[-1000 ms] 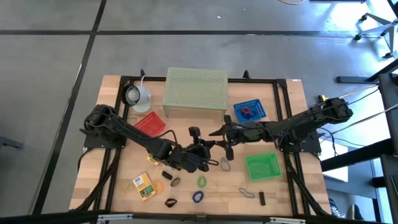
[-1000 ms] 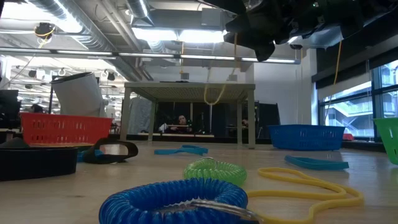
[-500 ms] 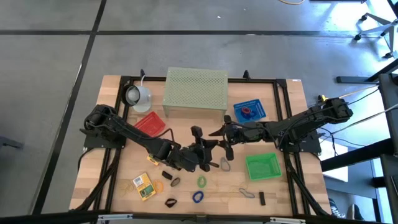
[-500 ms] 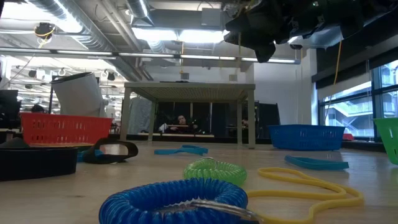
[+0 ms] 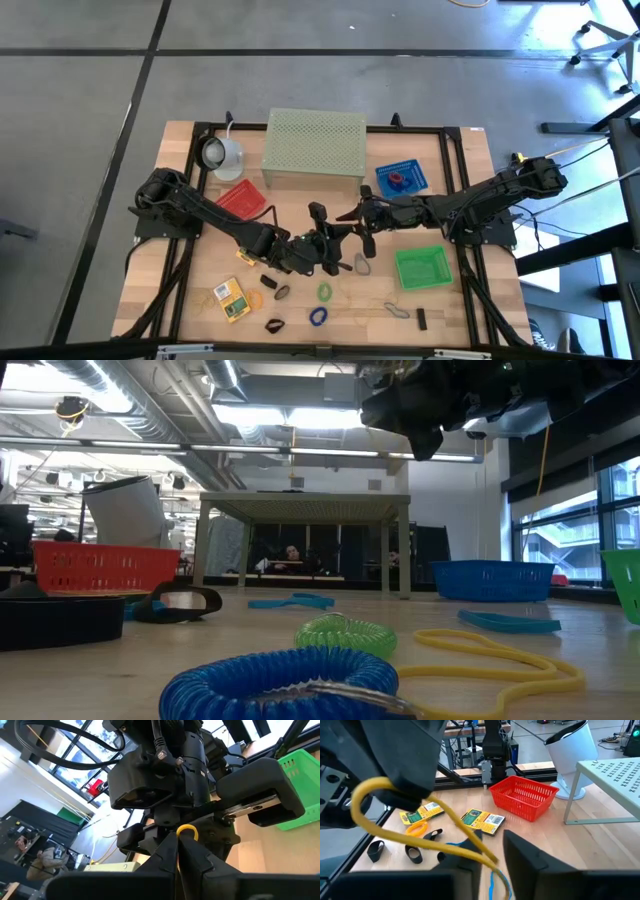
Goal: Pick & Place Office Desk Supplies
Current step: Put the yellow rubber band into the green bin
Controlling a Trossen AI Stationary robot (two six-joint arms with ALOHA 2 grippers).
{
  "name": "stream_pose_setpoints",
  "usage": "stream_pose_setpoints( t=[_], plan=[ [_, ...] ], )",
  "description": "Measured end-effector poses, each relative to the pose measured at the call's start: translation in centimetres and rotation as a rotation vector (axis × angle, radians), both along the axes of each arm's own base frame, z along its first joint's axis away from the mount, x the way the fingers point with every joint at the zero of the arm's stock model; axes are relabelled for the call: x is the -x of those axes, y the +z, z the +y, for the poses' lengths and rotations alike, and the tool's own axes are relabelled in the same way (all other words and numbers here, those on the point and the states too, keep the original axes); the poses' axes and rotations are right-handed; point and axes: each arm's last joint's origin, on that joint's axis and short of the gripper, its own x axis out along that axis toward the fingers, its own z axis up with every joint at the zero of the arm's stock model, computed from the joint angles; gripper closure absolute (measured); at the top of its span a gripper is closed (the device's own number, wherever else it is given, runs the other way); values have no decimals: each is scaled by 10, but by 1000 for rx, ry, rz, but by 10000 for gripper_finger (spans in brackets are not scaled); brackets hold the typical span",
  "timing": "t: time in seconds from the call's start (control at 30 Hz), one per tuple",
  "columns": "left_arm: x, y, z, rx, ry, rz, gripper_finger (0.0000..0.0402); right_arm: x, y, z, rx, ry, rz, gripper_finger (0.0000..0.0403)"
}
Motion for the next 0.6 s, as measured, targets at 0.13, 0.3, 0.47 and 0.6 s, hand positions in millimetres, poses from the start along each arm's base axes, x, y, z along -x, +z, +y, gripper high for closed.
stream_pose_setpoints(
  t=[0.13,0.3,0.47,0.6],
  plan=[
    [1,0,-2,-6,14,-3,398,0,0,0,19,5,2,388],
    [3,0,-7,0,5,-7,398,0,0,-1,32,-26,0,396],
    [5,0,-12,19,1,-18,394,0,0,-2,41,-62,-1,400],
    [7,-5,-14,45,-7,9,371,0,-1,-3,52,-102,8,401]
  ],
)
